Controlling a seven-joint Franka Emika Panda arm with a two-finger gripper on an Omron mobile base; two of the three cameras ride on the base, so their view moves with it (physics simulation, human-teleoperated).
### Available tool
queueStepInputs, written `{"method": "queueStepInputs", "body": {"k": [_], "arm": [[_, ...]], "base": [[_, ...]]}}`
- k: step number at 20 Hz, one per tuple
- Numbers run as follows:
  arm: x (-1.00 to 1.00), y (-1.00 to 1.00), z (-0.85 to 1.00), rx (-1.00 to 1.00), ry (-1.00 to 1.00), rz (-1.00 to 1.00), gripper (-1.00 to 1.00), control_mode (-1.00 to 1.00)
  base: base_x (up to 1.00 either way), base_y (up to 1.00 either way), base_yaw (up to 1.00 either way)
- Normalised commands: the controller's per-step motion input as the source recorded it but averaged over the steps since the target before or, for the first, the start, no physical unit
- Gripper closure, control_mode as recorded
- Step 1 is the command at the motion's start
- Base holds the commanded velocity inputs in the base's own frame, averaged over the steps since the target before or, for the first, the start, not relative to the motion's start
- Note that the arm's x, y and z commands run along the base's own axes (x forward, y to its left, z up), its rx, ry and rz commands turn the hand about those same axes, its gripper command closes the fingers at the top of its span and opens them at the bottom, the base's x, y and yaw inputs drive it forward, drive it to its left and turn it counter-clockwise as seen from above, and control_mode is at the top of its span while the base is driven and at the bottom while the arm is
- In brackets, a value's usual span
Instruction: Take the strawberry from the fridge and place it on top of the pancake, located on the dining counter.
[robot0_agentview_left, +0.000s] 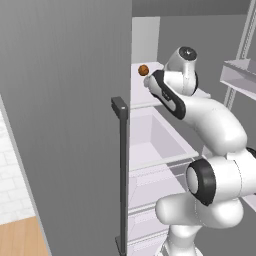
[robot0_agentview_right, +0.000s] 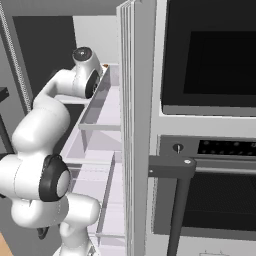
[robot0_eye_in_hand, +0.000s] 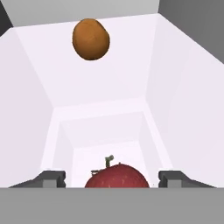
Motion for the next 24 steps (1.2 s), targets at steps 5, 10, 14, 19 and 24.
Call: {"method": "queueStepInputs", "body": {"k": [5, 10, 14, 19, 24], "arm": [[0.07, 0.0, -0.16, 0.0, 0.01, 0.0, 1.0, -1.0], [-0.18, 0.22, -0.06, 0.0, -0.07, 0.0, 1.0, -1.0], [-1.0, 0.4, 0.35, -0.04, -0.1, 0.0, 1.0, -1.0], [-1.0, 0.01, 0.24, 0.0, 0.03, 0.0, 1.0, -1.0], [-1.0, -0.01, -0.04, 0.0, -0.01, 0.0, 1.0, -1.0]], "base": [[0.0, 0.0, 0.0], [0.0, 0.0, 0.0], [0.0, 0.0, 0.0], [0.0, 0.0, 0.0], [0.0, 0.0, 0.0]]}}
